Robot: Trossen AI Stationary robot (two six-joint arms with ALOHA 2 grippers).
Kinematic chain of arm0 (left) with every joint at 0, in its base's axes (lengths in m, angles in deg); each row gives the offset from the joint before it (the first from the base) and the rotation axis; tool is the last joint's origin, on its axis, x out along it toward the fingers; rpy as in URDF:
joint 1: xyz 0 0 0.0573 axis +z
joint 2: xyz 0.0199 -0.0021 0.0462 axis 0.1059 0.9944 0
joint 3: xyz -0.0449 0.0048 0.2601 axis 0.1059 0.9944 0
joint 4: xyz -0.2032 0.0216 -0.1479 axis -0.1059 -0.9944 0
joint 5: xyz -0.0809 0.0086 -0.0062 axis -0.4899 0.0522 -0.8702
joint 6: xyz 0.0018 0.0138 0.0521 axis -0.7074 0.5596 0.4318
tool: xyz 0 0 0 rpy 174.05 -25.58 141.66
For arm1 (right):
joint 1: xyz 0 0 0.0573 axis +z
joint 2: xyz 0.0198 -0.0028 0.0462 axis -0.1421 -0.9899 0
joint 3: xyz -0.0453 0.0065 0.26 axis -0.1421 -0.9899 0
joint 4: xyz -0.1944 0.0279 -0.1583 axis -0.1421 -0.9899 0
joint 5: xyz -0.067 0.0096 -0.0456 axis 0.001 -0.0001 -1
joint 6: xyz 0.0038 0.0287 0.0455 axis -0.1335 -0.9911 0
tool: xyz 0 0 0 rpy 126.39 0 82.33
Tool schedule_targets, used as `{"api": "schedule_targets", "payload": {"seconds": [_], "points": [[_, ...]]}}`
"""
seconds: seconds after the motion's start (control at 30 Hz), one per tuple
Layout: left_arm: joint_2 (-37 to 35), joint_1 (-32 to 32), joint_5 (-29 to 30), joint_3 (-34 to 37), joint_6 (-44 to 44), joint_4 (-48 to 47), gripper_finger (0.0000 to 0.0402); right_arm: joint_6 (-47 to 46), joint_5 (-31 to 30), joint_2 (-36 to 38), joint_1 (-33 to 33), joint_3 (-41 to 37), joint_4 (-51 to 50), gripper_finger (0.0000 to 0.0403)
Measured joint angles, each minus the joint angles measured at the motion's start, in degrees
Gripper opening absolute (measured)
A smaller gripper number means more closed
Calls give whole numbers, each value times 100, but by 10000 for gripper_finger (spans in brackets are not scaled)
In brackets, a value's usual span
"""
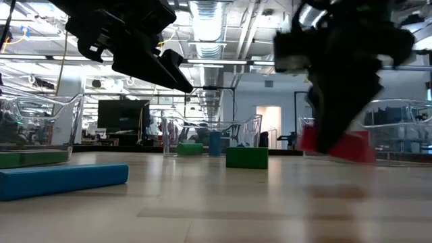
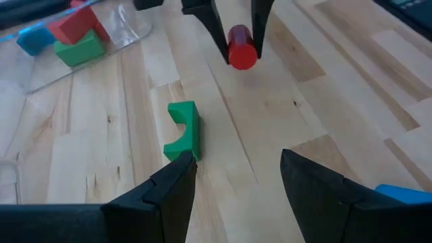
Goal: Sort blocks by size
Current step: Put the red cylinder block into the top transparent bin
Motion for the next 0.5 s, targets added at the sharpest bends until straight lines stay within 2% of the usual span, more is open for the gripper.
{"api": "schedule_targets", "payload": {"seconds": [0.3,0.5], "points": [[-68,0,-47,-1,185,422,210,906,-687,541,-69,0,848,165],[-68,2,-488,-2,190,979,210,1945,-1003,784,-111,0,1677,165]]}}
